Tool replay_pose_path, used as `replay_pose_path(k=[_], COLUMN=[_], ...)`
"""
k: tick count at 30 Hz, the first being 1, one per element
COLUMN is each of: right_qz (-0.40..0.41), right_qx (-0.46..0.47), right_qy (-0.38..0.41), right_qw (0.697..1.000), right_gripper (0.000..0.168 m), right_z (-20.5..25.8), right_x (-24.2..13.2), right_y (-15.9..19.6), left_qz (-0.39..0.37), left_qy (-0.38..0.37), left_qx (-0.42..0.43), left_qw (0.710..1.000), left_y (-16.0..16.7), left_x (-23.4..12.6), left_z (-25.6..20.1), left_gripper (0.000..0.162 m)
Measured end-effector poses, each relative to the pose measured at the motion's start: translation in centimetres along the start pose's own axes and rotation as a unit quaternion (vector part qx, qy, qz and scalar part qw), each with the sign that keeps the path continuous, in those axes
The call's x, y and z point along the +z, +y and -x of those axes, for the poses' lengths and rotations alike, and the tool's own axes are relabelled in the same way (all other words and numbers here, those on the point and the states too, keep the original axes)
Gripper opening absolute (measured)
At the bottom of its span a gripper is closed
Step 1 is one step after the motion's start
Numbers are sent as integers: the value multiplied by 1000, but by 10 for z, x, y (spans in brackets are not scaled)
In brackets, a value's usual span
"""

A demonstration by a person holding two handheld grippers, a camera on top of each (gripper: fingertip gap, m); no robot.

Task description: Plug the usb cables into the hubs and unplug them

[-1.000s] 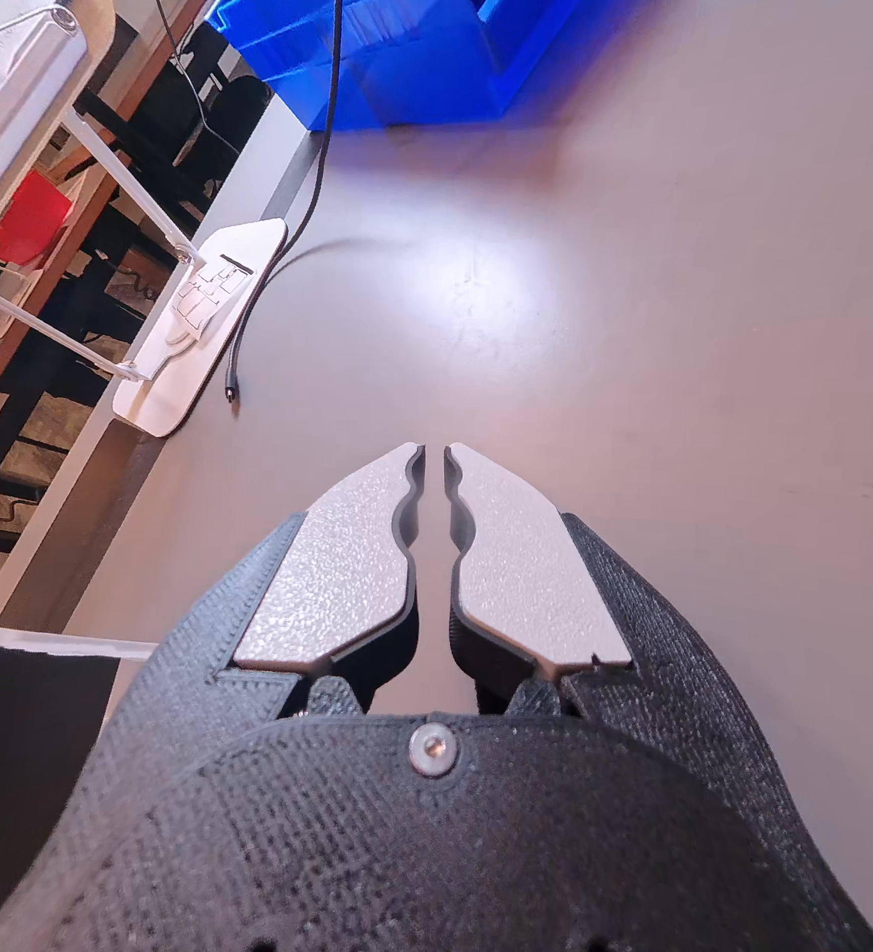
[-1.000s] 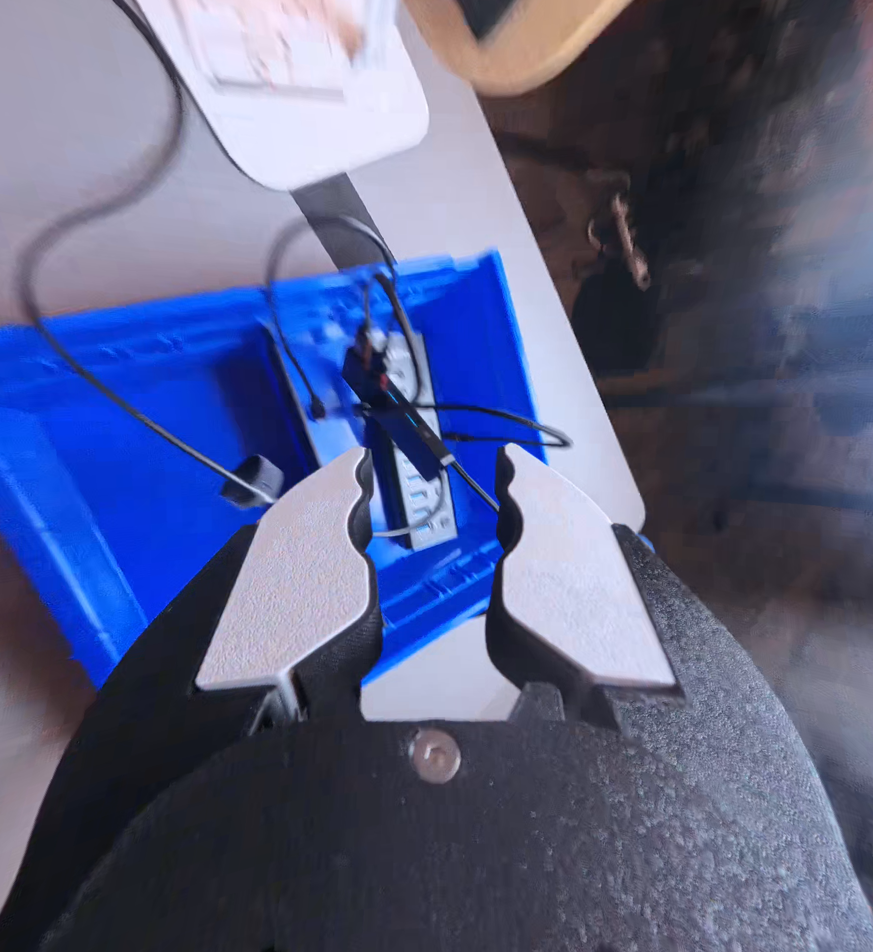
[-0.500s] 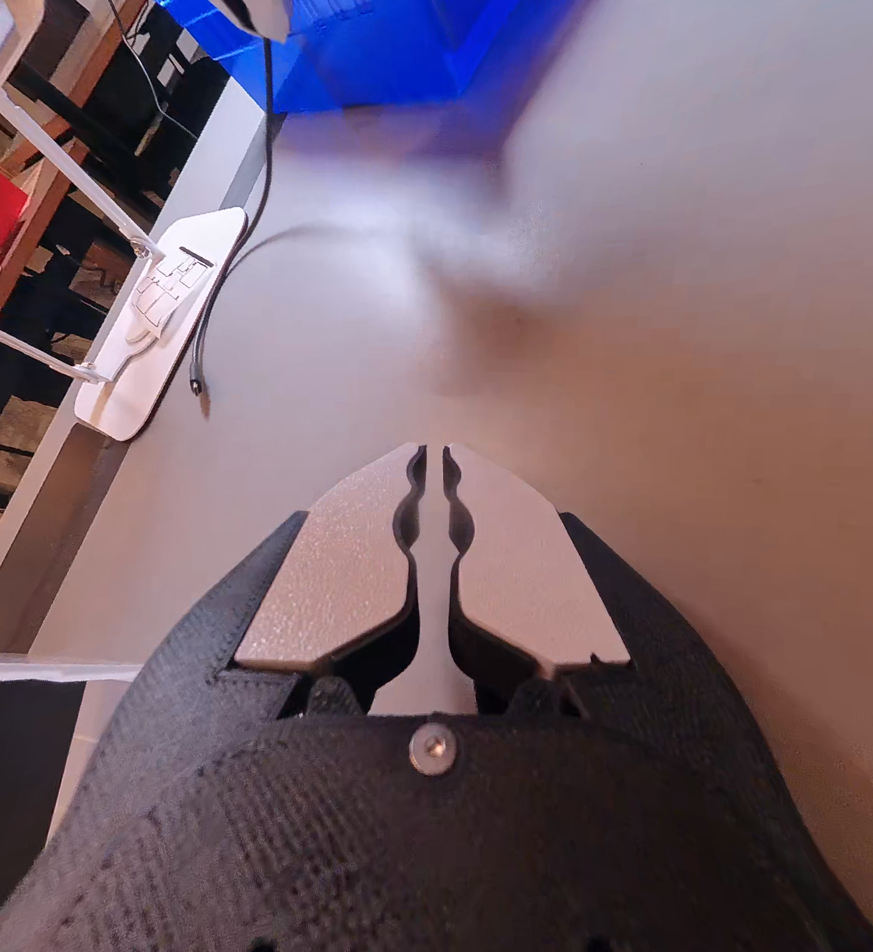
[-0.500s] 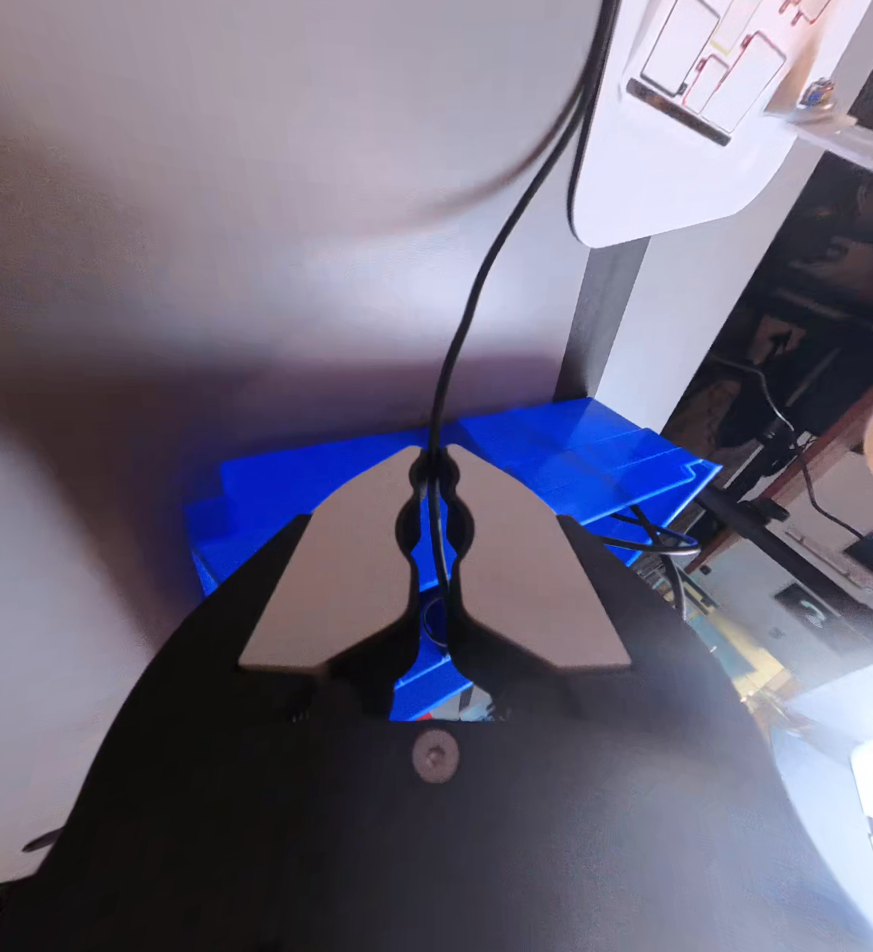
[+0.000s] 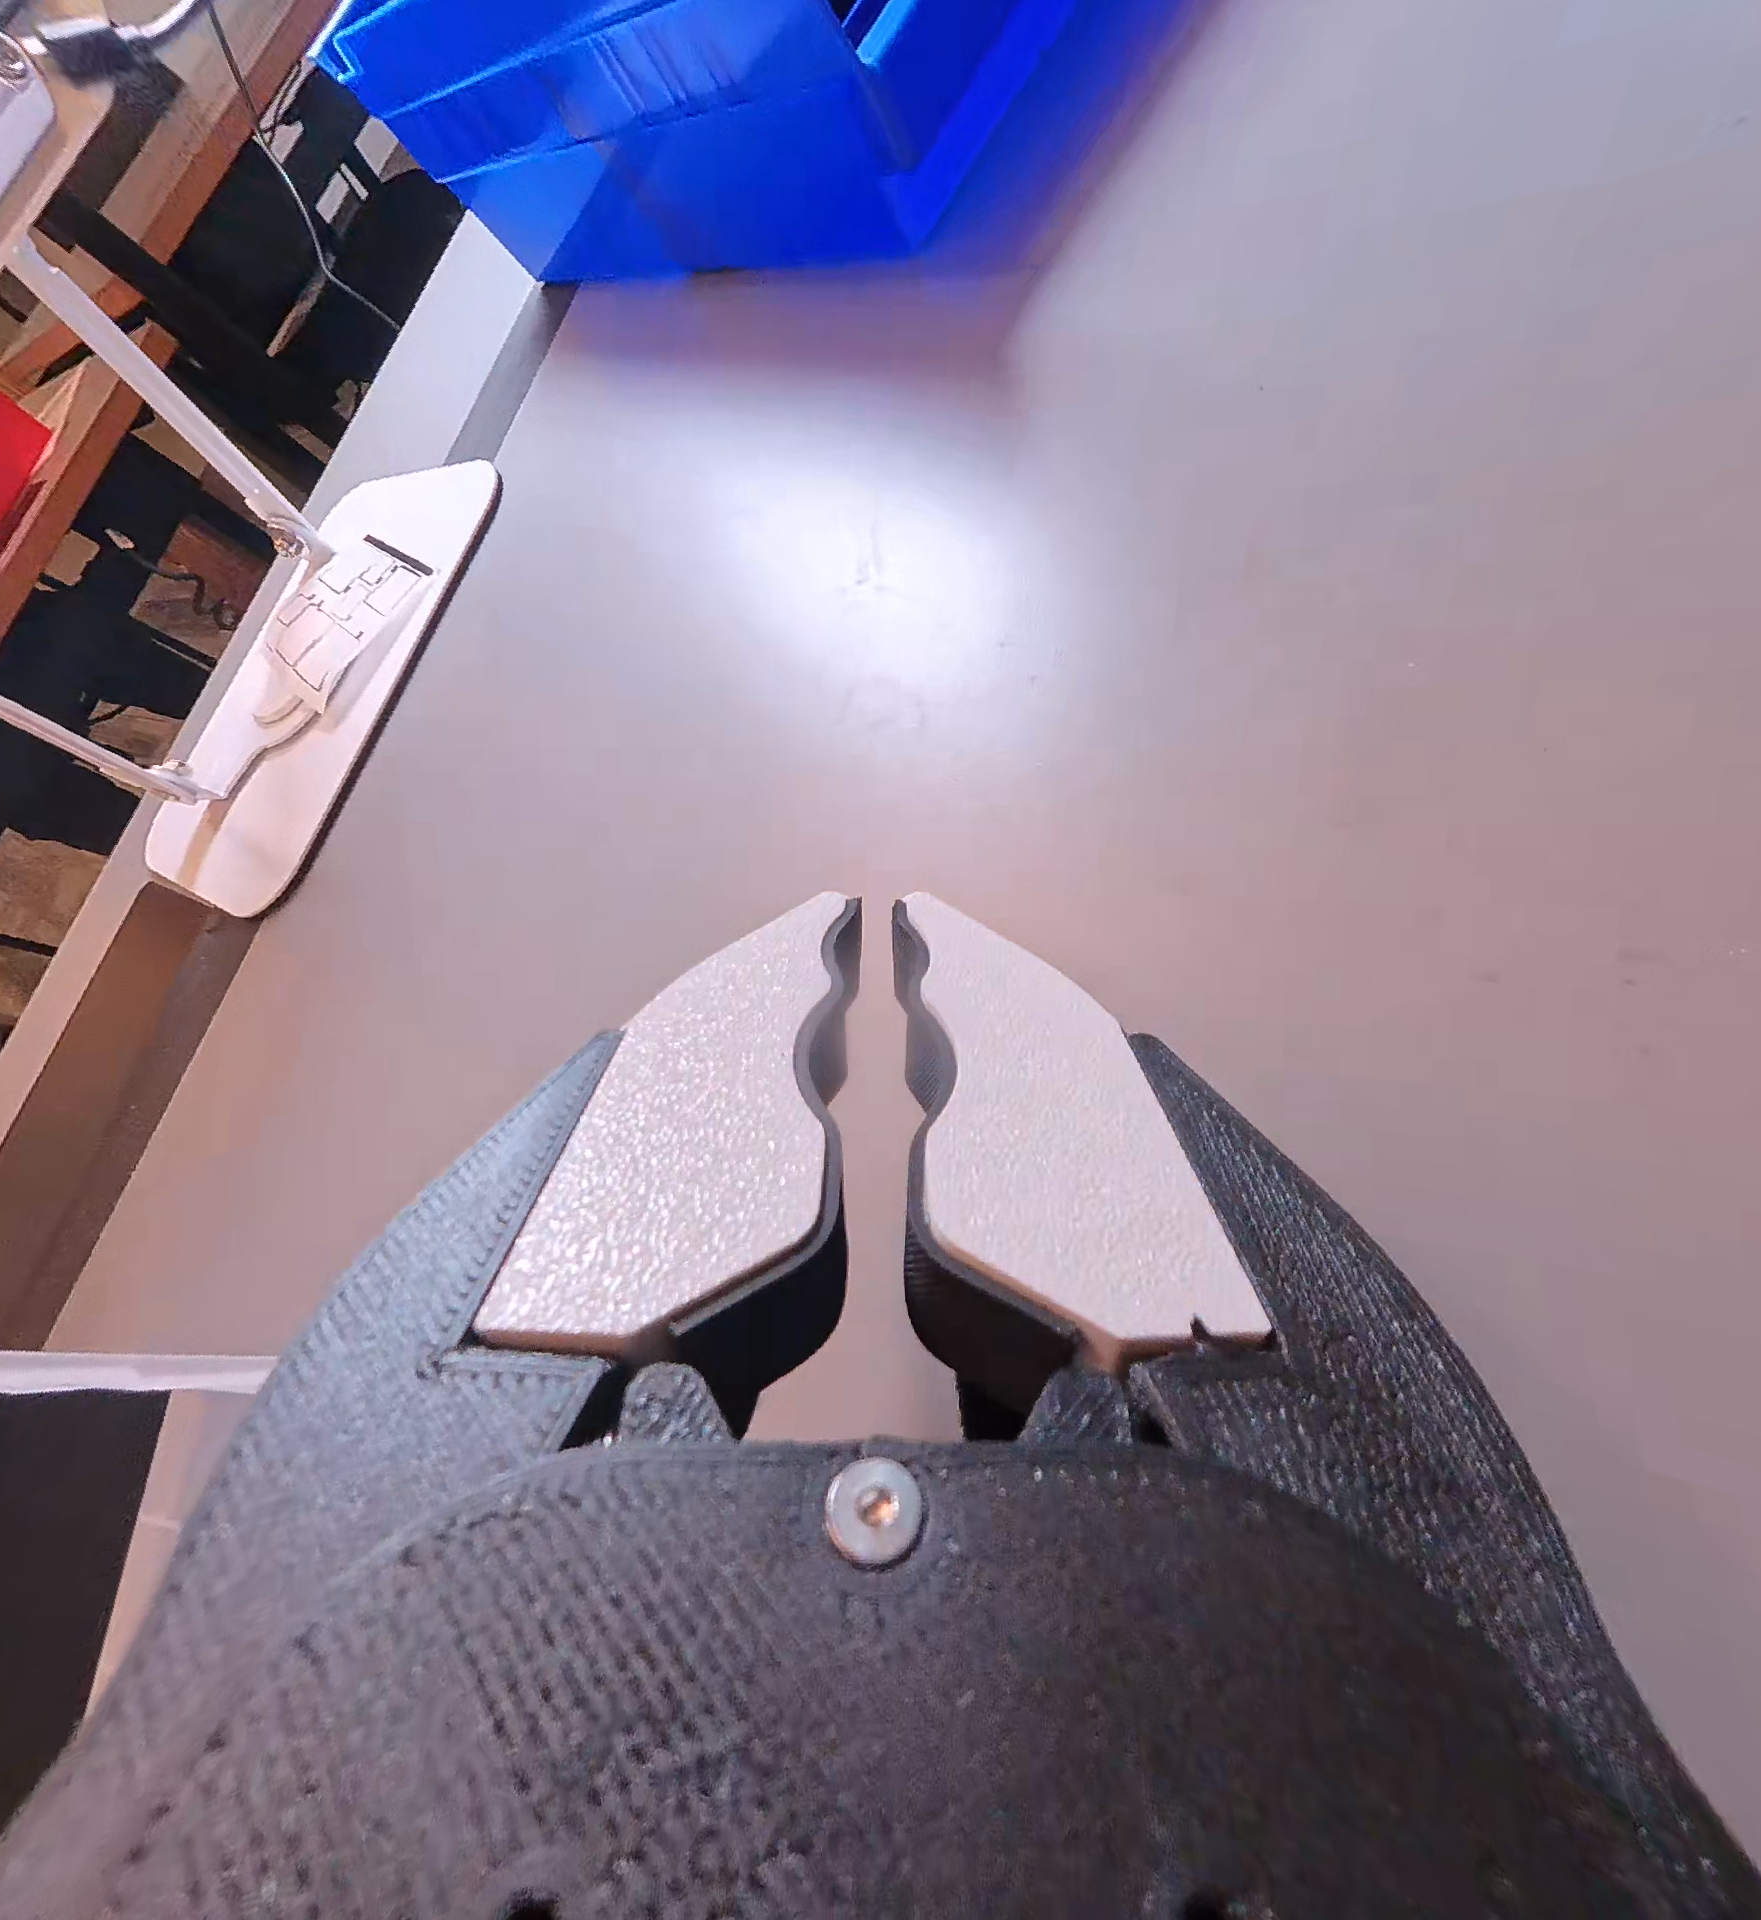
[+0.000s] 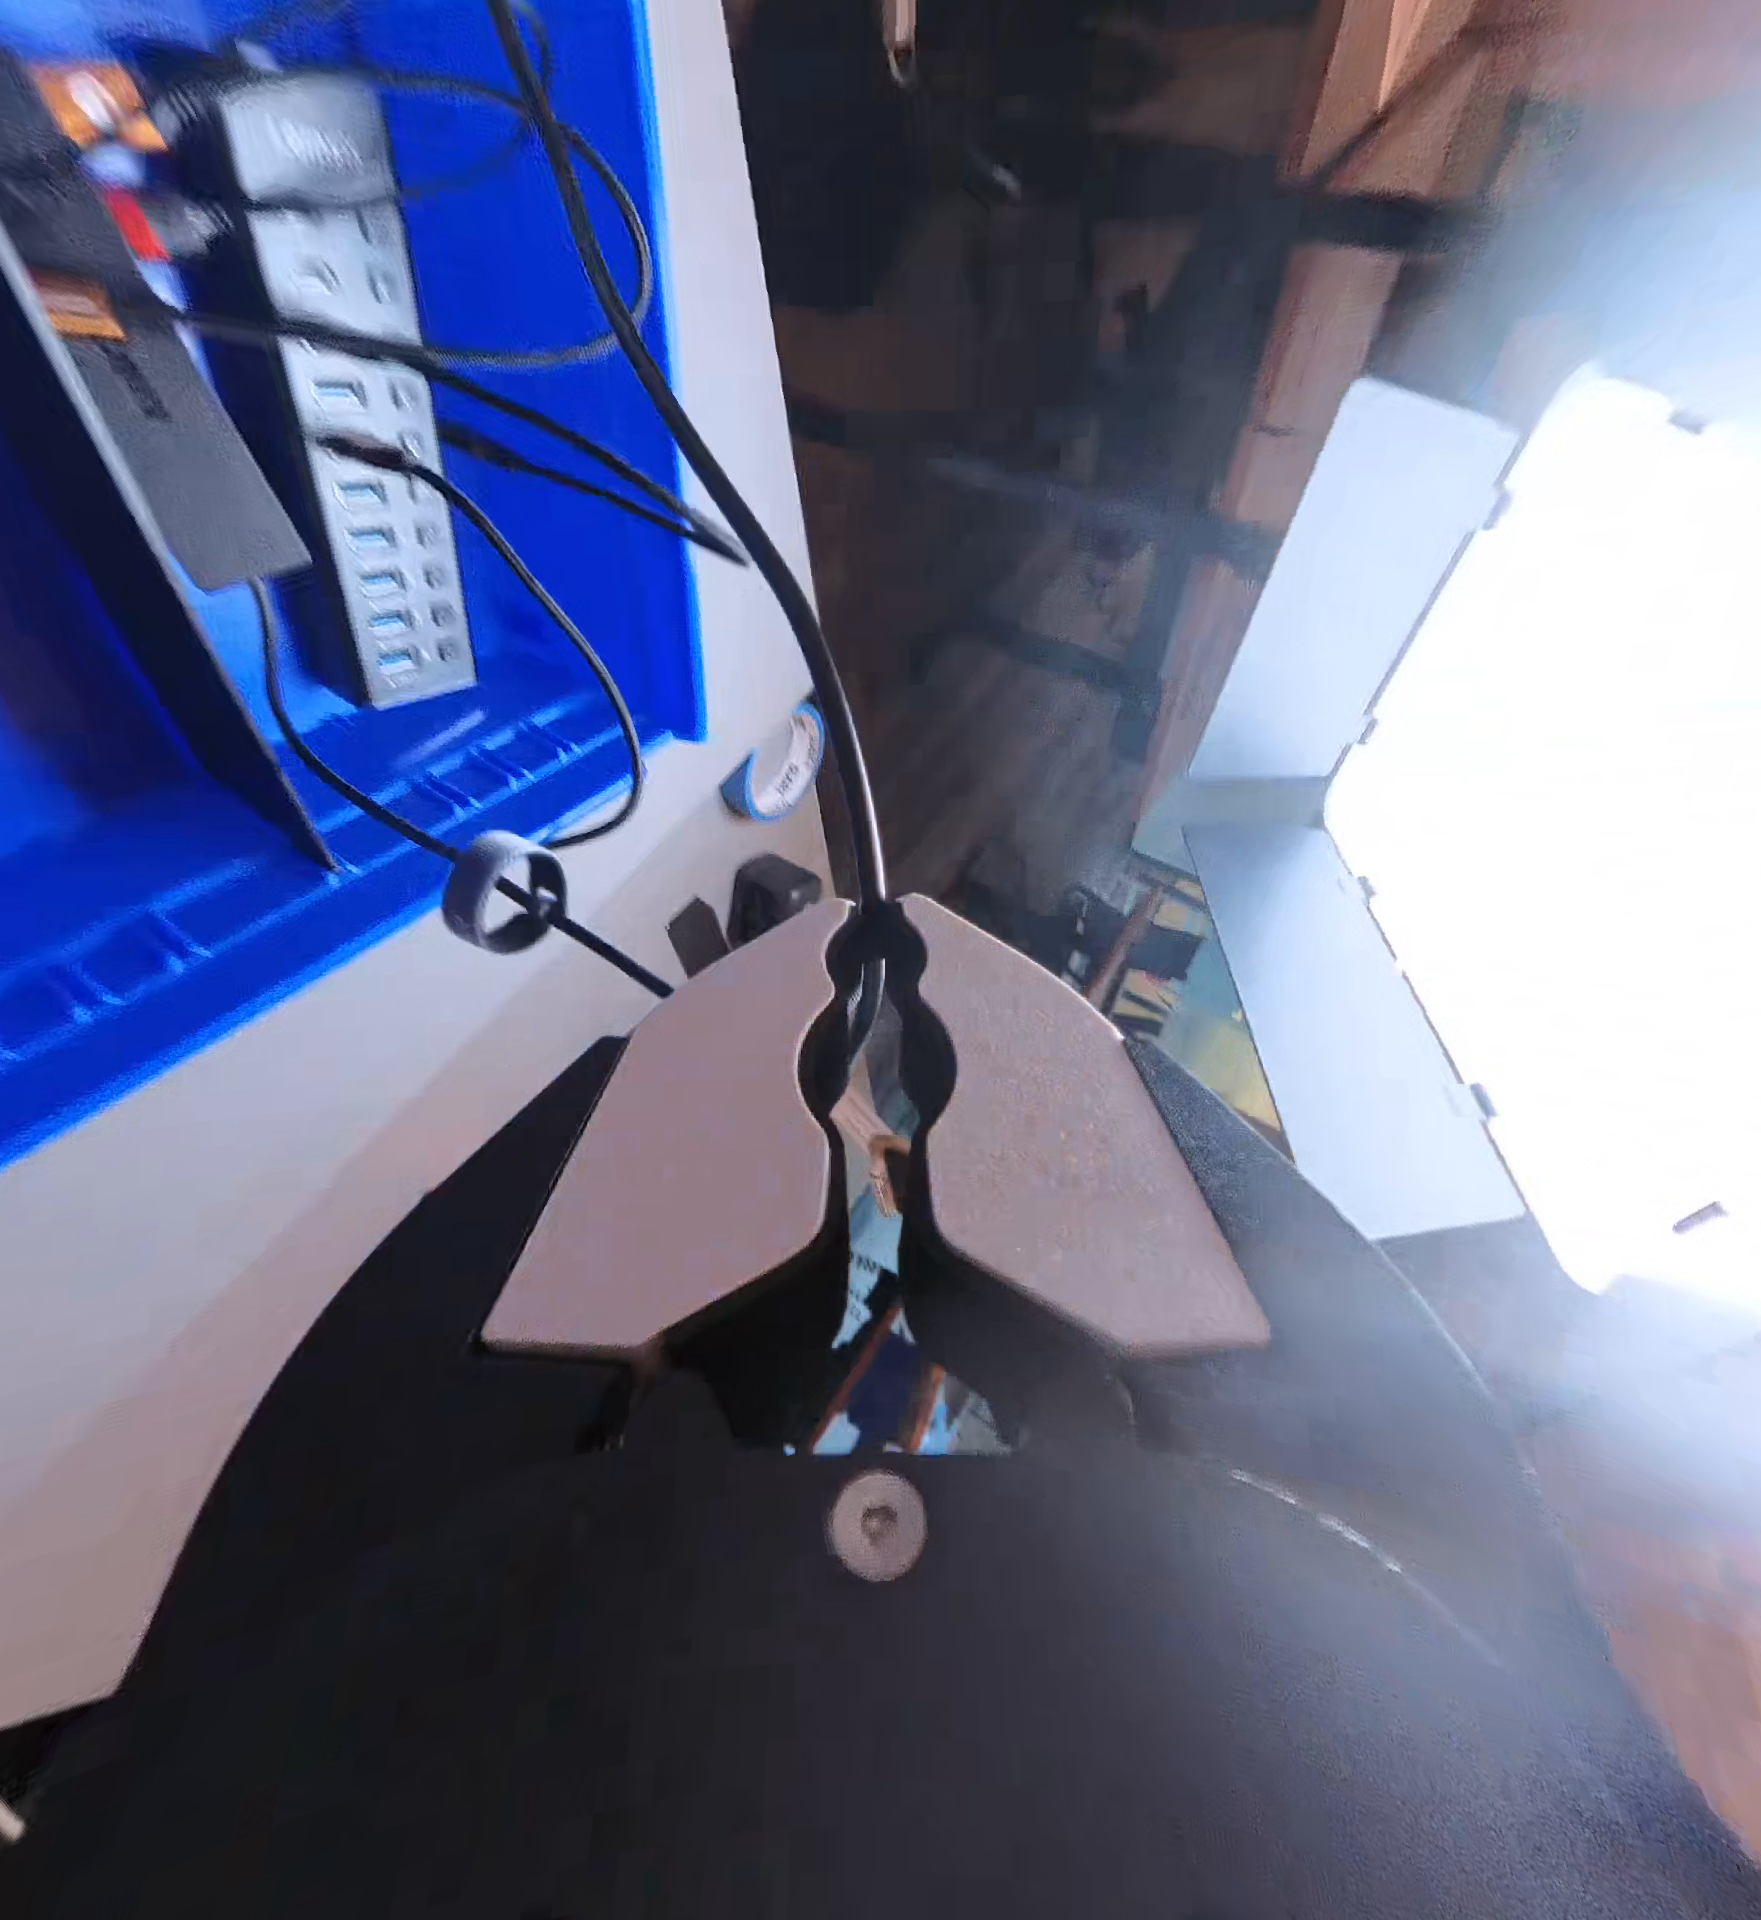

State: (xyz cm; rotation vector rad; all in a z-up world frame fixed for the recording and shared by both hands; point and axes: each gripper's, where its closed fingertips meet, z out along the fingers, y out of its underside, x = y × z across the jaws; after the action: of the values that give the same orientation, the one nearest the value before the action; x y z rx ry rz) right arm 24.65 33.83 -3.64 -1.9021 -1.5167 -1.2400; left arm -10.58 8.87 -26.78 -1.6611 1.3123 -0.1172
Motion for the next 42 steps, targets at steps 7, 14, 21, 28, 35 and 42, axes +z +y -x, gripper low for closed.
replay_pose_path(k=[7,14,21,28,35,42], right_qz=[115,49,-91,-189,-415,-352], right_qx=[-74,-79,-7,27,292,333], right_qy=[-39,-87,-132,-68,-102,-202], right_qw=[990,992,987,979,856,851], right_gripper=[4,5,6,17,38,47], right_z=[32,79,104,103,20,38], right_x=[67,100,123,135,40,32], right_y=[52,18,-60,-97,-77,2], left_qz=[6,16,15,15,12,13], left_qy=[-1,19,13,19,29,30], left_qx=[6,6,2,2,-9,-1], left_qw=[1000,1000,1000,1000,999,999], left_y=[2,7,8,10,11,9], left_x=[2,11,8,8,7,7], left_z=[-1,-8,-5,-6,-6,-9], left_gripper=[6,5,5,5,5,5])
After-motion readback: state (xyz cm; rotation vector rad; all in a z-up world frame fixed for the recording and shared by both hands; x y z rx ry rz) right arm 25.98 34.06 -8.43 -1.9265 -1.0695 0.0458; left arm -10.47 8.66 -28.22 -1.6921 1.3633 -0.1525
